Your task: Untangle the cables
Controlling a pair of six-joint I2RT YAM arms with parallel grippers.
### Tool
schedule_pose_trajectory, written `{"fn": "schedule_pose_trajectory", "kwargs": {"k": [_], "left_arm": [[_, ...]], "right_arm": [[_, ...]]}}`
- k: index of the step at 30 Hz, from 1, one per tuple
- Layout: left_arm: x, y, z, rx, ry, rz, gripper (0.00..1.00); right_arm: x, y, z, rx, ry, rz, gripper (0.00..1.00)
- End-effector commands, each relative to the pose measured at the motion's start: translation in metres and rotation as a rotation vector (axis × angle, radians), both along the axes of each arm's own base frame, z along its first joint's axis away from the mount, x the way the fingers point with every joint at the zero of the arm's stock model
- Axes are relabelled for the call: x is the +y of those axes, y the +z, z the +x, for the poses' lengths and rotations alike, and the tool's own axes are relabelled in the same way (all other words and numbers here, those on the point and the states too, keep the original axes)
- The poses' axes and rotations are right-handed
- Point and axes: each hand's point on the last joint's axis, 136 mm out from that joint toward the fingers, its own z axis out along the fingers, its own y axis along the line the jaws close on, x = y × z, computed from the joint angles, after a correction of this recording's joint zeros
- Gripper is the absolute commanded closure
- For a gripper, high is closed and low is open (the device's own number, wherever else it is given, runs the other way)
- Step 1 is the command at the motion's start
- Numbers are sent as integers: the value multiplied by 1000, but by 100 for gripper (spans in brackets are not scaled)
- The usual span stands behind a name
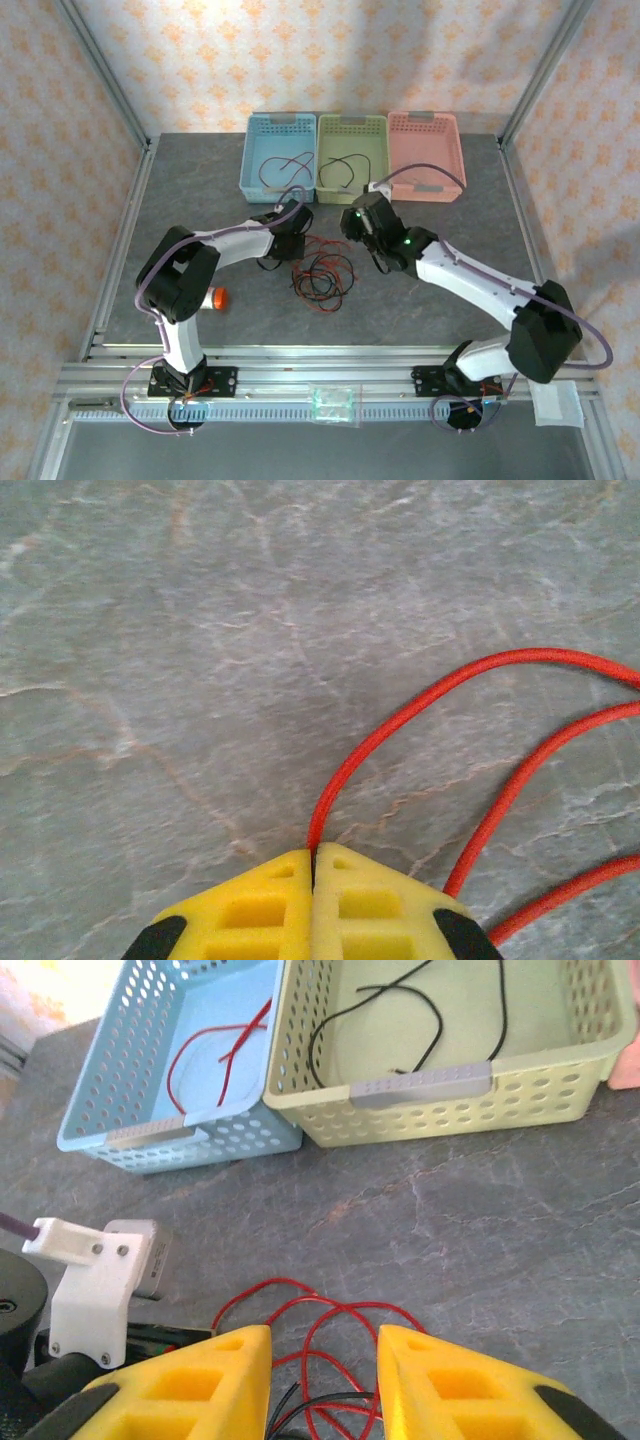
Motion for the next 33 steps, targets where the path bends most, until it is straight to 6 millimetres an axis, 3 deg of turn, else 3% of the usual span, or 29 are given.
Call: {"fn": "schedule_pose_trajectory", "kwargs": {"k": [1, 7, 12, 17, 25, 33], "left_arm": [[16, 42, 6, -103, 42, 24, 100], [18, 95, 14, -239, 59, -17, 100], [20, 117, 15, -276, 56, -23, 100], [16, 131, 18, -292, 35, -42, 100], [9, 149, 21, -288, 19, -143, 100], [16, 159, 24, -285, 33, -200, 100]], "right_arm": [[-11, 18, 3, -88, -64, 50, 65], [-10, 20, 2, -136, -49, 97, 61], [13, 15, -2, -129, 78, 127, 58], [63, 7, -18, -154, 388, 130, 55], [86, -23, -17, -186, 513, 84, 53], [111, -45, -16, -175, 582, 157, 53]]}}
